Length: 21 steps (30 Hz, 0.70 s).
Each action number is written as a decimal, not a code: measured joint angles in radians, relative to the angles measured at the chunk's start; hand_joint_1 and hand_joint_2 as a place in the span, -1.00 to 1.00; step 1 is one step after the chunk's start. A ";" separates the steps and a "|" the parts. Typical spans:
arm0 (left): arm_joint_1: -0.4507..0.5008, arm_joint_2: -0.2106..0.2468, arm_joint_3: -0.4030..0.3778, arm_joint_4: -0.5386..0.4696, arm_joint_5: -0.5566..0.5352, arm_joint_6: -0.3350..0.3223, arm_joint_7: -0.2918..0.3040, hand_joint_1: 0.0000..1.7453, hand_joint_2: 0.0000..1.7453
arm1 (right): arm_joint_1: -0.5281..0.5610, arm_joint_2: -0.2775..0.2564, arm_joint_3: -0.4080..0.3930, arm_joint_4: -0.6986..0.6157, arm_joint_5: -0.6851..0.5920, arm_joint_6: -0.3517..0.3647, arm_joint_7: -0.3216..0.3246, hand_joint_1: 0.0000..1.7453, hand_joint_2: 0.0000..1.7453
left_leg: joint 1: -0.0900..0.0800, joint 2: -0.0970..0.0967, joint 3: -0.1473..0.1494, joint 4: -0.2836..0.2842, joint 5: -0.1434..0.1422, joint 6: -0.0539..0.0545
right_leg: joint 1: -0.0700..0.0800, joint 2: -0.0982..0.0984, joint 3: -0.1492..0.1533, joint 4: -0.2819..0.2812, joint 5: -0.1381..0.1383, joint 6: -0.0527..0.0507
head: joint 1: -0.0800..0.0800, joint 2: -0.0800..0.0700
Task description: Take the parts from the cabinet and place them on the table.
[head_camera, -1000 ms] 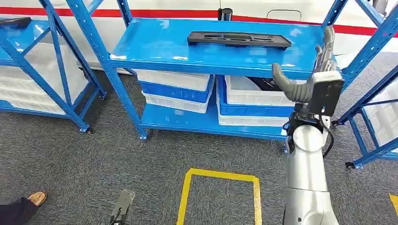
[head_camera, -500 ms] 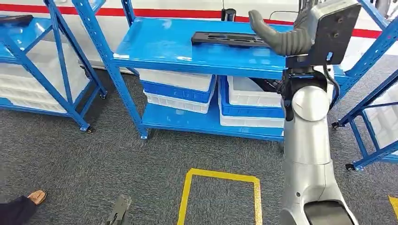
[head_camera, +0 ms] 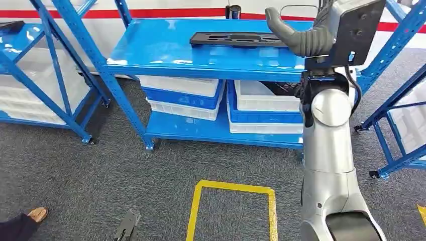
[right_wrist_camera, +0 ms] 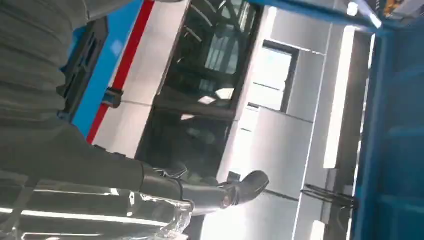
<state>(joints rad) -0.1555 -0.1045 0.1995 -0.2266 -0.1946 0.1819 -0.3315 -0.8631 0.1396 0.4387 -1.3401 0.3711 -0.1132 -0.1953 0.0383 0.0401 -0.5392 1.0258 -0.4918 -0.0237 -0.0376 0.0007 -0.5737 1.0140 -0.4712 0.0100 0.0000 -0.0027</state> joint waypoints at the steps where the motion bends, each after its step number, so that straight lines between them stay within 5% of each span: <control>1: -0.002 -0.001 0.000 0.000 0.000 -0.001 0.001 -1.00 -1.00 | -0.005 0.002 0.003 0.001 0.001 -0.001 -0.002 -1.00 1.00 | 0.000 -0.016 -0.042 0.074 -0.003 -0.002 | 0.003 0.002 0.009 0.000 -0.006 -0.009 | -0.004 0.000; 4: 0.002 0.000 0.000 0.000 -0.002 -0.015 0.006 -1.00 -1.00 | 0.005 0.002 0.007 0.009 0.005 -0.002 -0.007 -1.00 1.00 | -0.003 -0.031 -0.207 0.277 -0.073 -0.004 | 0.014 0.020 0.031 -0.001 -0.029 -0.023 | -0.008 0.000; 6: 0.005 0.000 0.000 0.000 -0.002 -0.020 0.008 -1.00 -1.00 | 0.013 0.002 0.007 0.013 0.007 -0.003 -0.010 -1.00 1.00 | -0.012 -0.032 -0.254 0.269 -0.088 0.009 | 0.022 0.033 0.054 -0.001 -0.047 -0.027 | -0.008 0.000; 8: 0.005 0.001 0.000 0.000 -0.002 -0.026 0.008 -1.00 -1.00 | 0.015 0.002 0.008 0.017 0.008 -0.003 -0.012 -1.00 1.00 | -0.031 -0.037 -0.239 0.129 -0.001 0.042 | 0.032 0.042 0.088 -0.003 -0.073 -0.029 | -0.008 0.000; 9: 0.005 0.002 0.000 0.001 -0.002 -0.030 0.008 -1.00 -1.00 | 0.018 0.001 0.008 0.019 0.008 -0.003 -0.013 -1.00 1.00 | -0.047 -0.049 -0.223 0.039 0.099 0.074 | 0.029 0.046 0.098 -0.009 -0.087 -0.032 | -0.008 0.000; 10: 0.011 0.011 -0.001 0.002 -0.001 -0.034 0.007 -1.00 -1.00 | 0.021 -0.007 0.008 0.023 0.008 -0.003 -0.015 -1.00 1.00 | -0.065 -0.073 -0.213 -0.015 0.188 0.091 | 0.038 0.053 0.120 -0.011 -0.099 -0.026 | -0.002 0.000; 11: 0.012 0.015 -0.001 0.002 -0.001 -0.034 0.006 -1.00 -1.00 | 0.026 -0.006 0.011 0.024 0.008 -0.003 -0.015 -1.00 1.00 | -0.066 -0.082 -0.200 -0.017 0.182 0.095 | 0.035 0.060 0.122 -0.024 -0.110 -0.022 | -0.006 0.000; 12: 0.012 0.013 -0.001 0.002 0.000 -0.035 0.006 -1.00 -1.00 | 0.027 -0.006 0.011 0.025 0.009 -0.003 -0.015 -1.00 1.00 | -0.069 -0.070 -0.178 -0.027 0.165 0.089 | 0.034 0.063 0.138 -0.047 -0.113 -0.019 | -0.006 0.000; 14: 0.010 0.015 0.000 0.001 0.000 -0.037 0.004 -1.00 -1.00 | 0.018 -0.007 0.010 0.023 0.006 -0.003 -0.018 -1.00 1.00 | -0.071 -0.066 -0.138 -0.055 0.150 0.098 | 0.039 0.062 0.161 -0.020 -0.080 0.004 | -0.007 0.000; 16: 0.009 0.014 0.001 0.001 0.000 -0.039 0.004 -1.00 -1.00 | 0.016 -0.007 0.011 0.024 0.005 -0.003 -0.021 -1.00 1.00 | -0.062 -0.062 -0.094 -0.073 0.132 0.100 | 0.040 0.028 0.104 0.094 -0.051 0.023 | -0.008 0.000; 17: 0.008 0.014 0.001 0.001 -0.002 -0.041 0.004 -1.00 -1.00 | 0.014 -0.009 0.012 0.025 0.005 -0.003 -0.021 -1.00 1.00 | -0.060 -0.060 -0.079 -0.073 0.117 0.103 | 0.040 0.020 0.047 0.175 -0.052 0.019 | -0.006 0.000; 18: 0.009 0.013 0.000 0.001 -0.002 -0.045 0.004 -1.00 -1.00 | 0.018 -0.010 0.013 0.027 0.005 -0.002 -0.021 -1.00 1.00 | -0.058 -0.060 -0.062 -0.074 0.101 0.101 | 0.037 0.018 -0.004 0.230 -0.077 0.018 | -0.008 0.000; 19: 0.010 0.010 0.000 0.002 -0.003 -0.045 0.005 -1.00 -1.00 | 0.022 -0.012 0.013 0.029 0.004 -0.002 -0.021 -1.00 1.00 | -0.055 -0.061 -0.044 -0.074 0.084 0.098 | 0.035 0.016 -0.047 0.262 -0.129 0.005 | -0.006 0.000; 20: 0.012 0.008 0.000 0.002 -0.003 -0.045 0.005 -1.00 -1.00 | 0.027 -0.016 0.013 0.032 0.004 -0.002 -0.021 -1.00 1.00 | -0.052 -0.061 -0.025 -0.074 0.068 0.094 | 0.032 0.016 -0.076 0.268 -0.172 -0.002 | -0.006 0.000; 21: 0.014 0.007 0.000 0.003 -0.003 -0.045 0.005 -1.00 -1.00 | 0.029 -0.018 0.013 0.034 0.003 -0.002 -0.021 -1.00 1.00 | -0.048 -0.063 -0.004 -0.074 0.051 0.089 | 0.027 0.015 -0.095 0.250 -0.197 0.001 | -0.006 0.000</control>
<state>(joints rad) -0.1414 -0.0977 0.1999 -0.2239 -0.1976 0.1373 -0.3269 -0.8343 0.1213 0.4513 -1.3062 0.3742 -0.1156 -0.2163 -0.0099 -0.0229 -0.5430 0.9513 -0.4405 0.0653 -0.0110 0.0156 -0.6687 1.2644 -0.6678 0.0107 -0.0061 -0.0027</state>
